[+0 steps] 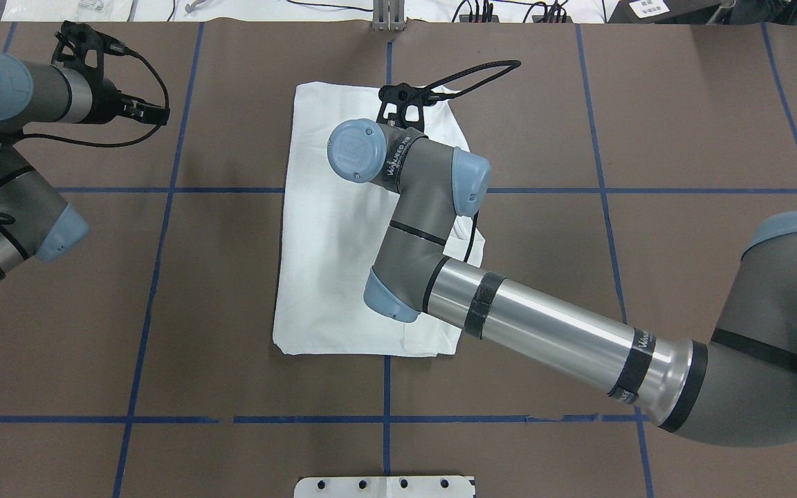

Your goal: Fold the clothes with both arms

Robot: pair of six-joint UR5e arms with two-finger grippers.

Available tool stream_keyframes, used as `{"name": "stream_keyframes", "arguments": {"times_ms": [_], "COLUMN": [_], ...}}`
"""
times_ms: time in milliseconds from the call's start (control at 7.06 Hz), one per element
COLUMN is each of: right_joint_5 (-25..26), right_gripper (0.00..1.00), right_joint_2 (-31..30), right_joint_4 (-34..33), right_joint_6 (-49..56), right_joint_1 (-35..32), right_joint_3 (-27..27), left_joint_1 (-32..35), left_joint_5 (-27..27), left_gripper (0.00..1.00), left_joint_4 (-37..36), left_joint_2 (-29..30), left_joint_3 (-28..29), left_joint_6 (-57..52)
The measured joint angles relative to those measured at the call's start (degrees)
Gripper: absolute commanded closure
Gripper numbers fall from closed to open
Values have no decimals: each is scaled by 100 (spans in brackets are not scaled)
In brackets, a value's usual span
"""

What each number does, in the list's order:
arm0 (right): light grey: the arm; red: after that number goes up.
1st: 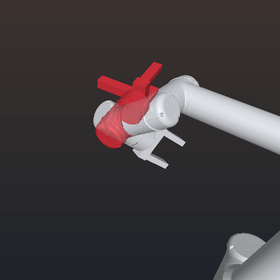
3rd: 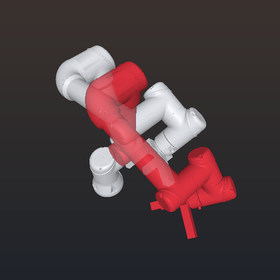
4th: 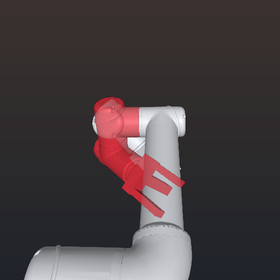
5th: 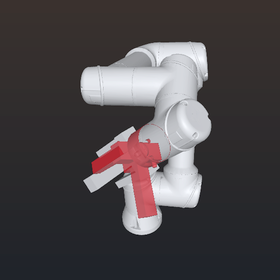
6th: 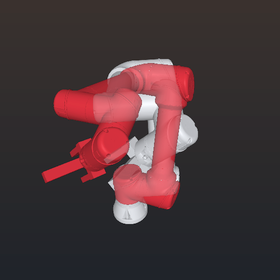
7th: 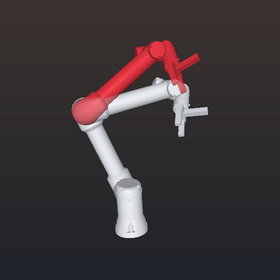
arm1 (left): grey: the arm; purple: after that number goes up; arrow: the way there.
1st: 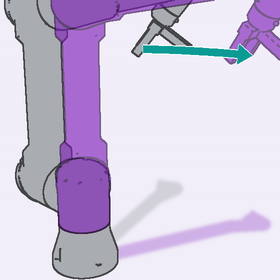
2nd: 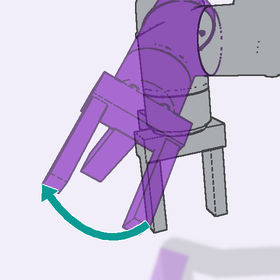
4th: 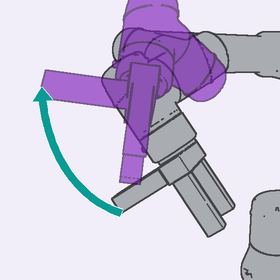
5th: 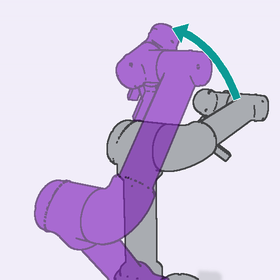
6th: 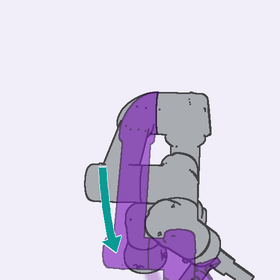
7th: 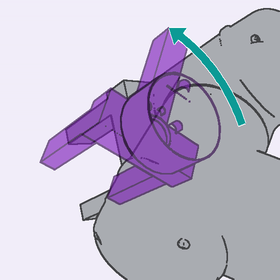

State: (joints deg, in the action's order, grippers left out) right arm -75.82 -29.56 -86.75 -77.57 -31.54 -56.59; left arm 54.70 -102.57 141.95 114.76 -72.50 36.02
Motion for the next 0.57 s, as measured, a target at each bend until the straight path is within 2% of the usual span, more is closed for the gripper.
{"name": "stream_keyframes", "arguments": {"times_ms": [567], "right_joint_5": [-2], "right_gripper": [0], "right_joint_2": [18], "right_joint_4": [-467], "right_joint_6": [281], "right_joint_1": [-1], "right_joint_3": [28], "left_joint_1": [-3], "left_joint_5": [0], "left_gripper": [0], "left_joint_4": [68], "left_joint_2": [-6], "left_joint_3": [32], "left_joint_6": [2]}}
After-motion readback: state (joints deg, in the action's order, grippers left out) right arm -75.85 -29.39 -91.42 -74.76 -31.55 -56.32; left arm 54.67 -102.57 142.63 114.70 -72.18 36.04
